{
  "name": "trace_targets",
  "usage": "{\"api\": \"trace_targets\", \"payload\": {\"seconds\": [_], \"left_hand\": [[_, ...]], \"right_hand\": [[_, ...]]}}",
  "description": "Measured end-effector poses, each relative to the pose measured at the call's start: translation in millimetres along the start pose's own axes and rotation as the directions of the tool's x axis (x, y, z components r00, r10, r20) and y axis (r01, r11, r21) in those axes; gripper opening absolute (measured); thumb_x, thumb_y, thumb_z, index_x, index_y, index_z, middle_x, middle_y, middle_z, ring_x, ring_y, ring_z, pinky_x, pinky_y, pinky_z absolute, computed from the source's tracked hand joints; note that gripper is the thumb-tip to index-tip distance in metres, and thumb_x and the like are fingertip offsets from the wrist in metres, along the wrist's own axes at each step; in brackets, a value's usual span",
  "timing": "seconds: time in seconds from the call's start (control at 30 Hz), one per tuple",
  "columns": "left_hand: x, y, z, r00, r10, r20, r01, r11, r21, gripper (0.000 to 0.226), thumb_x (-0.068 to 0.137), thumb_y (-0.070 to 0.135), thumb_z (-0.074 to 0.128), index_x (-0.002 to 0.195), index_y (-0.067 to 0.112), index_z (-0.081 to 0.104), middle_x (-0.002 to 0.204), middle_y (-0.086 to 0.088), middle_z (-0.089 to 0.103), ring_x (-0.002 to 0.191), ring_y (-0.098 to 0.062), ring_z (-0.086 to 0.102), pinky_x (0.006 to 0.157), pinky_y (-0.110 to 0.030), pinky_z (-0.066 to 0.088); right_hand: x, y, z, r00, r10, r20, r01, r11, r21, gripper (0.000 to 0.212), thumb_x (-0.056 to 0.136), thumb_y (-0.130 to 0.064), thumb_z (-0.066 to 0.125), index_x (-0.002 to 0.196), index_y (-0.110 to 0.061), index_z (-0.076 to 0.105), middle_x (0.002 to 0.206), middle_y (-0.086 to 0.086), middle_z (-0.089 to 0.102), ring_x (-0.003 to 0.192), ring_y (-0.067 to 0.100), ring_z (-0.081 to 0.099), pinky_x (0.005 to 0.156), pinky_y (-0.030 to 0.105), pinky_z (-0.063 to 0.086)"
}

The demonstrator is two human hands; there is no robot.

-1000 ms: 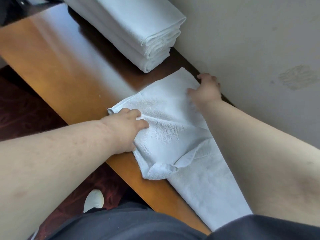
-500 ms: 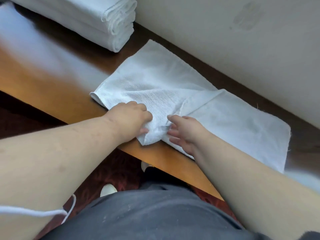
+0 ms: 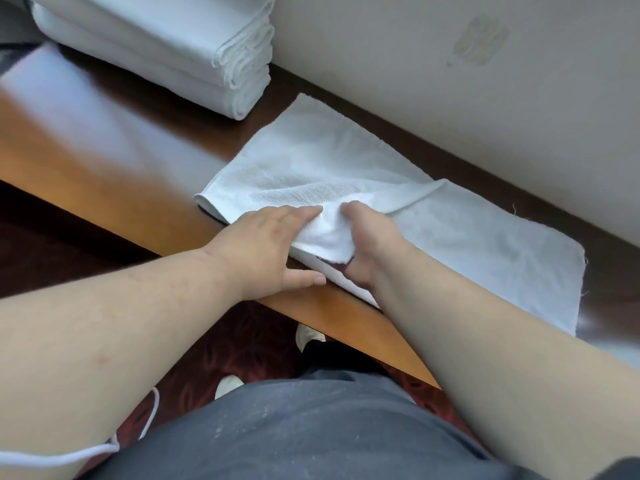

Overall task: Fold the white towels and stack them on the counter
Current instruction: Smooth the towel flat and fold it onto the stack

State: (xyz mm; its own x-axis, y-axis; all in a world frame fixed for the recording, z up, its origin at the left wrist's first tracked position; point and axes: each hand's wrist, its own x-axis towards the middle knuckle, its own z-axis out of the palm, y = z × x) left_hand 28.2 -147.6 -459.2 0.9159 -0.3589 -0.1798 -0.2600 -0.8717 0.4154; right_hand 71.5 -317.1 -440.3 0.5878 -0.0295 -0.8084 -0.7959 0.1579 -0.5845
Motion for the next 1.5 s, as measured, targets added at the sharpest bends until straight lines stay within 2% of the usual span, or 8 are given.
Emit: {"api": "trace_targets", "payload": {"seconds": [0.23,0.57,0.77,0.87,0.97,1.2,1.37,1.5], "left_hand": [[40,-37,-22,0.868,-0.481,-0.123,0.425,0.848,-0.317,0.043,0.091,0.044,0.058,0.132,0.034,0.049,0.111,0.015,0.057,0.102,-0.017,0.058,0.087,-0.036,0.047],[51,-114,-5,0.683,-0.725,-0.086,0.717,0.689,-0.112,0.035,0.096,0.05,0.044,0.123,0.029,0.052,0.102,-0.002,0.065,0.107,-0.03,0.053,0.088,-0.041,0.029],[39,-128,-5,0.627,-0.773,-0.098,0.769,0.634,-0.079,0.037,0.095,0.06,0.038,0.119,0.035,0.051,0.091,0.003,0.06,0.102,-0.028,0.051,0.086,-0.038,0.031],[36,-127,-5,0.621,-0.78,-0.075,0.78,0.625,-0.027,0.04,0.094,0.063,0.033,0.115,0.034,0.051,0.086,0.004,0.059,0.095,-0.028,0.054,0.087,-0.04,0.032],[38,-125,-8,0.593,-0.805,-0.029,0.805,0.592,0.037,0.042,0.094,0.065,0.031,0.114,0.034,0.051,0.085,0.002,0.06,0.089,-0.028,0.056,0.084,-0.04,0.031],[27,-117,-8,0.544,-0.839,-0.014,0.835,0.54,0.104,0.042,0.094,0.058,0.04,0.121,0.027,0.047,0.11,-0.011,0.059,0.105,-0.036,0.052,0.084,-0.043,0.036],[12,-94,-8,0.841,-0.521,-0.146,0.54,0.797,0.272,0.063,0.094,0.035,0.051,0.151,0.028,0.024,0.152,-0.012,0.027,0.131,-0.036,0.031,0.103,-0.049,0.033],[18,-55,7,0.978,-0.108,0.176,0.032,0.923,0.384,0.06,0.099,0.038,0.04,0.154,0.04,0.016,0.162,0.003,0.009,0.145,-0.023,0.015,0.115,-0.039,0.024]], "right_hand": [[15,-85,32,0.994,-0.082,0.071,0.06,0.961,0.271,0.01,0.099,-0.012,0.051,0.1,-0.005,0.059,0.065,0.016,0.072,0.057,0.031,0.072,0.049,0.037,0.057],[112,-155,100,0.993,-0.086,-0.079,0.091,0.994,0.063,0.018,0.099,-0.014,0.049,0.1,-0.002,0.063,0.064,0.018,0.071,0.048,0.032,0.069,0.041,0.04,0.055],[142,-142,106,0.997,-0.075,-0.006,0.074,0.978,0.194,0.046,0.107,-0.031,0.03,0.151,-0.018,0.036,0.148,0.006,0.049,0.133,0.027,0.05,0.11,0.046,0.04],[149,-129,101,0.995,-0.032,0.092,-0.047,0.678,0.734,0.052,0.105,-0.033,0.03,0.157,-0.029,0.02,0.156,0.003,0.038,0.141,0.02,0.039,0.116,0.042,0.028],[129,-105,94,0.887,-0.459,0.055,0.45,0.828,-0.334,0.054,0.1,-0.021,0.041,0.152,-0.031,0.034,0.135,-0.003,0.056,0.123,0.012,0.055,0.109,0.033,0.04],[63,-3,27,0.613,-0.653,0.445,0.572,-0.021,-0.82,0.053,0.098,-0.027,0.046,0.15,-0.025,0.038,0.157,-0.001,0.034,0.15,0.021,0.019,0.123,0.045,0.005],[32,49,-52,0.8,-0.521,0.297,0.29,-0.097,-0.952,0.062,0.1,-0.046,0.039,0.156,-0.031,0.018,0.167,0.002,0.001,0.152,0.022,-0.011,0.121,0.05,-0.008],[10,91,-116,0.861,-0.505,0.056,0.064,-0.001,-0.998,0.072,0.096,-0.059,0.035,0.157,-0.031,0.01,0.167,0.002,-0.007,0.152,0.025,-0.014,0.122,0.053,-0.005]]}}
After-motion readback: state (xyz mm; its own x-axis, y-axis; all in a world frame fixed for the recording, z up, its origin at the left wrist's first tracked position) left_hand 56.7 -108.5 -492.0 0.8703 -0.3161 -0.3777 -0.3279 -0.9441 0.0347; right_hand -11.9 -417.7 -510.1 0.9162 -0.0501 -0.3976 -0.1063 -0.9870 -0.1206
